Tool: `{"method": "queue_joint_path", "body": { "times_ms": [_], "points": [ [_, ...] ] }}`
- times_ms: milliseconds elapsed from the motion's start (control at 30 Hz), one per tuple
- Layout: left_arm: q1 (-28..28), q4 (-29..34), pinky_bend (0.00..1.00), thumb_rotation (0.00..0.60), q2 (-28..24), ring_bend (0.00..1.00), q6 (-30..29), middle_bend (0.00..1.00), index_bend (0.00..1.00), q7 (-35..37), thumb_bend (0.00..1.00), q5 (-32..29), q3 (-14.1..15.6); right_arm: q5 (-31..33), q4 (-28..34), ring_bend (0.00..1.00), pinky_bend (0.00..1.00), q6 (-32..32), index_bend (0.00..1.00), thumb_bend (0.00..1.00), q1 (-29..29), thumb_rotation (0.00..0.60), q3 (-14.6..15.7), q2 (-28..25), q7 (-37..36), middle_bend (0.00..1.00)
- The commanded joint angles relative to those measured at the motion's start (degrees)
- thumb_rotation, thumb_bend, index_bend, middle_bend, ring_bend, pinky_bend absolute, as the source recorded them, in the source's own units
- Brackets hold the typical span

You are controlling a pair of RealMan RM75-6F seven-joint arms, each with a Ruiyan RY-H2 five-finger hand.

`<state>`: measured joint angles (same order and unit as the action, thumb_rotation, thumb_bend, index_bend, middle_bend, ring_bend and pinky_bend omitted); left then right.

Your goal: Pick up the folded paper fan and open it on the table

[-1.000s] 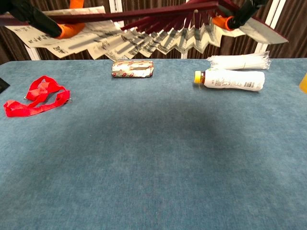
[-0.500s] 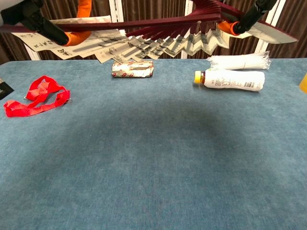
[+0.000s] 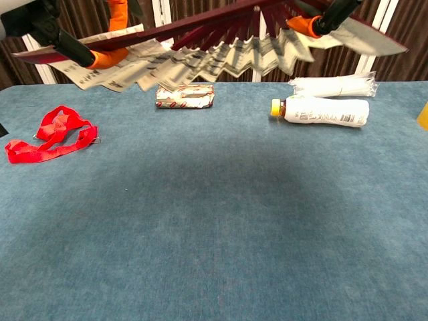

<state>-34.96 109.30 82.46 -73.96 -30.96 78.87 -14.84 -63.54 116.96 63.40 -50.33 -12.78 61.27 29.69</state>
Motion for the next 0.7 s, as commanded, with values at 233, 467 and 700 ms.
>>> {"method": "queue_joint_path", "body": {
  "times_ms": [233,467,700],
  "points": [
    [0.2,0.5,0.16,0.6,-0.7,0.0,-0.8,0.25,0.64,-4.1,0.52,-1.3,0.5,1.9,0.1,0.22,0.17,0.2,0.81,0.55,0.0,0.6,0.1,-0.6,3.2,0.14],
    [0.7,1.5,0.16,0.6,-0.8,0.0,-2.6,0.25,0.64,-7.3,0.52,-1.4,0.7,3.7,-1.6,0.22,0.17,0.1,0.81,0.55,0.3,0.6,0.4,-0.4,3.9,0.14],
    [1.2,2.1,0.16,0.6,-0.3,0.0,-4.5,0.25,0.64,-12.3,0.51,-1.3,1.5,5.0,-3.2,0.22,0.17,0.6,0.81,0.55,0.8,0.6,0.3,-0.3,4.4,0.14]
  ]
}}
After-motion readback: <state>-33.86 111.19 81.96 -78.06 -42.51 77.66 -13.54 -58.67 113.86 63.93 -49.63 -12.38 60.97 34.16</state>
